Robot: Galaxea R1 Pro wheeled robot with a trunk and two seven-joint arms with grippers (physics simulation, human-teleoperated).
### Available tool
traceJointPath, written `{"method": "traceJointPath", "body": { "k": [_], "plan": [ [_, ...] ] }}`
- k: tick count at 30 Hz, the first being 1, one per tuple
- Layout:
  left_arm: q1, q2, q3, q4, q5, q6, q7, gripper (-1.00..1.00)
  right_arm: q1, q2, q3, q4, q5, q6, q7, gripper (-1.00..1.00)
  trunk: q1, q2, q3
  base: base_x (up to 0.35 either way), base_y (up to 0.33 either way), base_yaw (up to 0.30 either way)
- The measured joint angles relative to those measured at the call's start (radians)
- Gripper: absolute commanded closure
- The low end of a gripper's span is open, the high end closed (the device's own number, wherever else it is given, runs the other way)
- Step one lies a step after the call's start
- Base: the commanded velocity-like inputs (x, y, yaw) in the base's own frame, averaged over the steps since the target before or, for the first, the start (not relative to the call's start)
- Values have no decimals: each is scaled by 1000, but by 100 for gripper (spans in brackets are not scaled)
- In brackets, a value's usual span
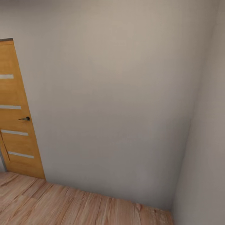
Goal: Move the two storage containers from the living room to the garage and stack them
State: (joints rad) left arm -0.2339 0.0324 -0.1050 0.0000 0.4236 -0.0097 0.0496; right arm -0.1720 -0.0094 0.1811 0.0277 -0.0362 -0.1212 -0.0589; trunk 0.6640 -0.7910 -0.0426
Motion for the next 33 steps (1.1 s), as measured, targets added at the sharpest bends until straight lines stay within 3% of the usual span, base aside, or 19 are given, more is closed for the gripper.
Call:
{"method": "traceJointPath", "body": {
  "k": [11,33],
  "plan": [
    [0,0,0,0,1,0,0,-100,0,0,1,0,0,0,0,-100,0,0,0,202,0,269],
    [0,0,0,0,1,0,0,-100,0,0,0,0,-1,3,0,-100,1,0,0,6,0,269]
  ]
}}
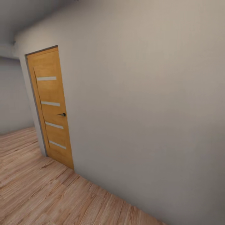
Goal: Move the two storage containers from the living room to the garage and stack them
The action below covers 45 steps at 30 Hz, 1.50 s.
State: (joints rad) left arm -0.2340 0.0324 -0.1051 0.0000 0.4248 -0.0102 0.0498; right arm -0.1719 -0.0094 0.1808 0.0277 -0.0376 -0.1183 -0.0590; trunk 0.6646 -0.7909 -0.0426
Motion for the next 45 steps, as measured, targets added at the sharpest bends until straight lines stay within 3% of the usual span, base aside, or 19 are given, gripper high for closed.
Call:
{"method": "traceJointPath", "body": {
  "k": [45],
  "plan": [
    [0,0,1,0,0,0,1,-100,0,1,0,0,-1,1,0,-100,-1,0,0,297,0,269]
  ]
}}
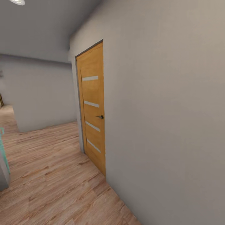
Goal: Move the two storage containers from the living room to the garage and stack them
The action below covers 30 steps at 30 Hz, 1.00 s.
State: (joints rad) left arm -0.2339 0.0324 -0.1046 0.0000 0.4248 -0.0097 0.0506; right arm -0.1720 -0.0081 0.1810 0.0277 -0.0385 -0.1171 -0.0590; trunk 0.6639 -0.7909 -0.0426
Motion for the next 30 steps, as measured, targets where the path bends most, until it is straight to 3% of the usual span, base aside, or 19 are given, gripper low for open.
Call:
{"method": "traceJointPath", "body": {
  "k": [30],
  "plan": [
    [0,0,0,0,0,0,-1,-100,0,0,0,0,0,-2,0,-100,0,0,0,322,0,269]
  ]
}}
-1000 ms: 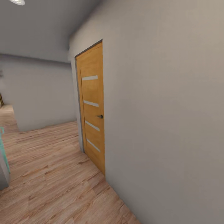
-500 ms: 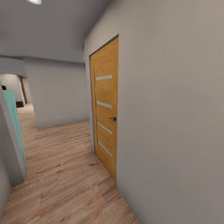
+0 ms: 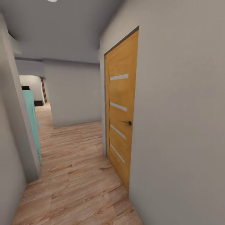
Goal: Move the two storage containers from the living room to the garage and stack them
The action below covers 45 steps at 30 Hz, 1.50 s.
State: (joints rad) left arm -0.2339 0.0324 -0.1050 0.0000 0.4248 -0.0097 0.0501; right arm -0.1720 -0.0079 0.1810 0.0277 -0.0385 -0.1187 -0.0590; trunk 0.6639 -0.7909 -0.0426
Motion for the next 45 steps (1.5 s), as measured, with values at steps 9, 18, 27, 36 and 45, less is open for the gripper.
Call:
{"method": "traceJointPath", "body": {
  "k": [9,18,27,36,45],
  "plan": [
    [0,0,0,0,0,0,0,-100,0,0,0,0,0,0,0,-100,0,0,0,322,0,269],
    [0,0,0,0,0,0,1,-100,0,0,0,0,0,0,0,-100,0,0,0,322,0,269],
    [0,0,1,0,0,0,1,-100,0,1,-1,0,0,0,0,-100,0,0,0,322,0,269],
    [0,0,0,0,0,1,1,-100,0,2,-2,0,0,-1,0,-100,0,0,0,322,0,269],
    [0,0,1,0,0,1,1,-100,0,2,-2,0,0,-4,-1,-100,0,0,0,322,0,269]
  ]
}}
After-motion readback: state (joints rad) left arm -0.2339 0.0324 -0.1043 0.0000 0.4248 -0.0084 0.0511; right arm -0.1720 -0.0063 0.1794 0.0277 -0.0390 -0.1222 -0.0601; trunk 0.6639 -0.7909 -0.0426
